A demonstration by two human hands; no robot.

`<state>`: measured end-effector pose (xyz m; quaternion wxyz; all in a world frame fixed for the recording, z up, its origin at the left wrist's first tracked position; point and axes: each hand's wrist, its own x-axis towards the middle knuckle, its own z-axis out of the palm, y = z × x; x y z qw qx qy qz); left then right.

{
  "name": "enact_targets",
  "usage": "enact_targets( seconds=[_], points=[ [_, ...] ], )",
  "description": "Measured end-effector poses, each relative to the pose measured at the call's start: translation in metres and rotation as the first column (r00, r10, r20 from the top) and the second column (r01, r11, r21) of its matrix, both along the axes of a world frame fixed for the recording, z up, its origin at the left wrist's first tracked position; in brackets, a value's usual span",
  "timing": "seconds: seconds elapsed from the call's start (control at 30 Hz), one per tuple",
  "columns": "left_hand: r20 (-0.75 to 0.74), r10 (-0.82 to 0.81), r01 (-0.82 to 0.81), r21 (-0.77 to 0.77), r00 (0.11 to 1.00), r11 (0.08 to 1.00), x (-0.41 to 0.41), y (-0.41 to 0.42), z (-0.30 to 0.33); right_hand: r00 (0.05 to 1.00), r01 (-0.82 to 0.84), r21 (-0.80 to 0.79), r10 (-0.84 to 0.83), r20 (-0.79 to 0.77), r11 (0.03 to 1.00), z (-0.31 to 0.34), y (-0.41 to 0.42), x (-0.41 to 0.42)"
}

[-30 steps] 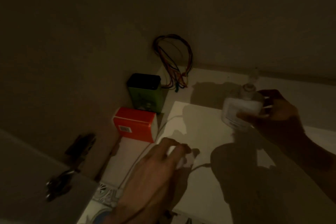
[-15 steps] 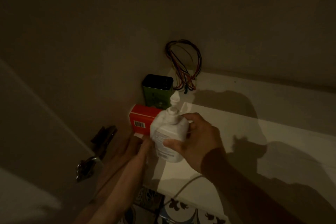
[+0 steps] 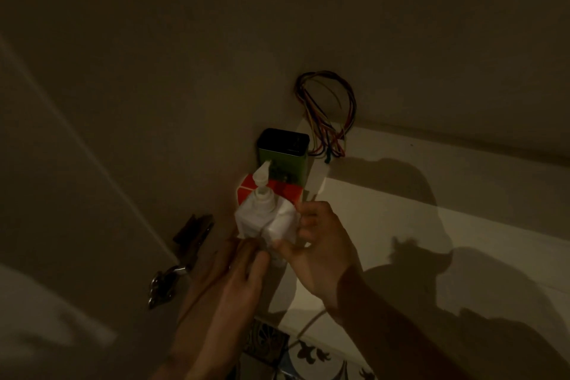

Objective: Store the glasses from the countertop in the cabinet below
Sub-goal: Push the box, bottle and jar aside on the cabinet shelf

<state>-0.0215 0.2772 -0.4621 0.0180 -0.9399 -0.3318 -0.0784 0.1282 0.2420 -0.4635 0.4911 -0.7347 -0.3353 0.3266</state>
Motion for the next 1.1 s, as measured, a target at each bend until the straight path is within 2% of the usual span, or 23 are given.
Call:
enact_targets(
  seconds=[0.13, 0.33, 0.43, 0.5, 0.6, 0.63, 0.7, 0.77, 0.83, 0.9, 0.93, 1.0, 1.1],
  points=[
    [-0.031, 0.018, -0.018, 0.014, 0.999, 1.0, -0.001, 0.005, 0.001, 0.998, 0.067, -0.026, -0.067, -0.012, 0.997, -0.006, -0.002, -0.002],
    [-0.055, 0.01, -0.008, 0.025, 0.998, 1.0, -0.004, 0.006, 0.001, 0.997, -0.019, -0.01, 0.018, -0.077, 1.0, -0.004, 0.005, -0.005],
    [-0.065, 0.01, 0.0, 0.152, 0.998, 0.988, -0.009, 0.009, 0.0, 0.996, -0.033, -0.016, 0.032, -0.085, 0.999, 0.001, 0.009, -0.009],
    [-0.039, -0.011, 0.017, 0.166, 0.999, 0.986, -0.012, 0.011, -0.001, 0.989, -0.02, -0.01, 0.018, -0.144, 1.0, 0.003, 0.009, -0.01],
    [-0.072, 0.038, -0.025, 0.183, 0.997, 0.983, -0.007, 0.01, 0.004, 0.978, -0.039, 0.014, 0.041, -0.204, 0.999, 0.0, 0.005, -0.007],
    [-0.087, 0.071, -0.055, 0.172, 0.994, 0.984, -0.004, 0.01, 0.006, 0.986, -0.042, 0.033, 0.047, -0.16, 0.999, -0.001, 0.0, -0.005],
    [-0.056, 0.076, -0.069, 0.111, 0.996, 0.991, 0.001, 0.006, 0.006, 0.996, -0.003, 0.049, -0.001, 0.088, 0.999, -0.007, -0.015, 0.003],
    [0.05, -0.05, 0.046, 0.08, 0.997, 0.996, 0.007, -0.003, 0.004, 0.93, 0.026, 0.036, -0.037, 0.365, 0.999, -0.011, -0.038, 0.015],
    [0.12, -0.197, 0.194, 0.039, 0.973, 0.98, 0.02, -0.019, -0.001, 0.836, -0.002, -0.155, 0.087, 0.541, 0.988, -0.016, -0.06, 0.031],
    [0.068, -0.253, 0.257, -0.052, 0.965, 0.965, 0.043, -0.038, -0.005, 0.743, 0.036, -0.42, 0.257, 0.618, 0.907, -0.025, -0.083, 0.05],
    [0.018, -0.263, 0.263, -0.12, 0.965, 0.957, 0.057, -0.046, -0.008, 0.729, 0.082, -0.481, 0.277, 0.626, 0.873, -0.03, -0.094, 0.06],
    [-0.072, -0.294, 0.274, -0.211, 0.953, 0.938, 0.086, -0.057, -0.018, 0.737, 0.177, -0.518, 0.235, 0.633, 0.837, -0.038, -0.117, 0.078],
    [-0.132, -0.355, 0.33, -0.18, 0.925, 0.927, 0.127, -0.068, -0.031, 0.719, 0.292, -0.581, 0.227, 0.657, 0.76, -0.043, -0.153, 0.105]
  ],
)
